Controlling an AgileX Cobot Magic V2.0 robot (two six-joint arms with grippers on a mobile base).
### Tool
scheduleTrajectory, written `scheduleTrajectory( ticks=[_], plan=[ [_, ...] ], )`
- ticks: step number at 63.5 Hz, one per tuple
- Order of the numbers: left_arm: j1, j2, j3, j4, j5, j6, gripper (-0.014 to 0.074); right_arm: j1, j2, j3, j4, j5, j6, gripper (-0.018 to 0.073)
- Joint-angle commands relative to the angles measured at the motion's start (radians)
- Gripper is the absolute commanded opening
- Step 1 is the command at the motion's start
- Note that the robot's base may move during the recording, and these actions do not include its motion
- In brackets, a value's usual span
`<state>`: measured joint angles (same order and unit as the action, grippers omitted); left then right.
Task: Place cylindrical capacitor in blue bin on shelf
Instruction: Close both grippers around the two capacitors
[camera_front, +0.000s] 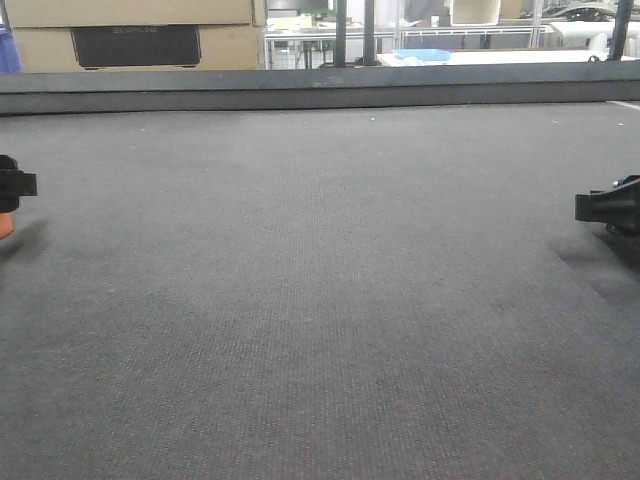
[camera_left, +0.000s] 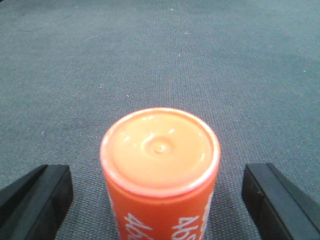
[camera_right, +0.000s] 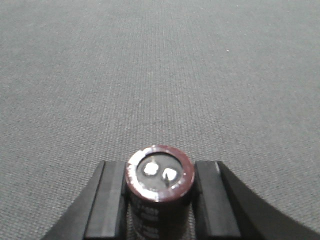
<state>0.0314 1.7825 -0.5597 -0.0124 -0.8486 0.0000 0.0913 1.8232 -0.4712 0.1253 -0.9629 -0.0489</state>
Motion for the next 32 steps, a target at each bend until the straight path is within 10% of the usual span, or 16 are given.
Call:
scheduleTrajectory(
  ticks=[1,16,32],
  plan=[
    [-0.005,0.004,-0.004,0.002,-0.041,-0.012,0.0590,0.000,0.002,-0.004,0.005,-0.033,0.000,0.0158],
    [-0.005,0.004,-0.004,0.002,-0.045,-0.012,0.0549,0.000,0.002,-0.004,0.005,-0.033,0.000,0.0147],
    [-0.005,0.004,-0.004,0.002,-0.045,-0.012,0.0068,0.000,0.002,-0.004,0.005,-0.033,0.000,-0.0092]
  ],
)
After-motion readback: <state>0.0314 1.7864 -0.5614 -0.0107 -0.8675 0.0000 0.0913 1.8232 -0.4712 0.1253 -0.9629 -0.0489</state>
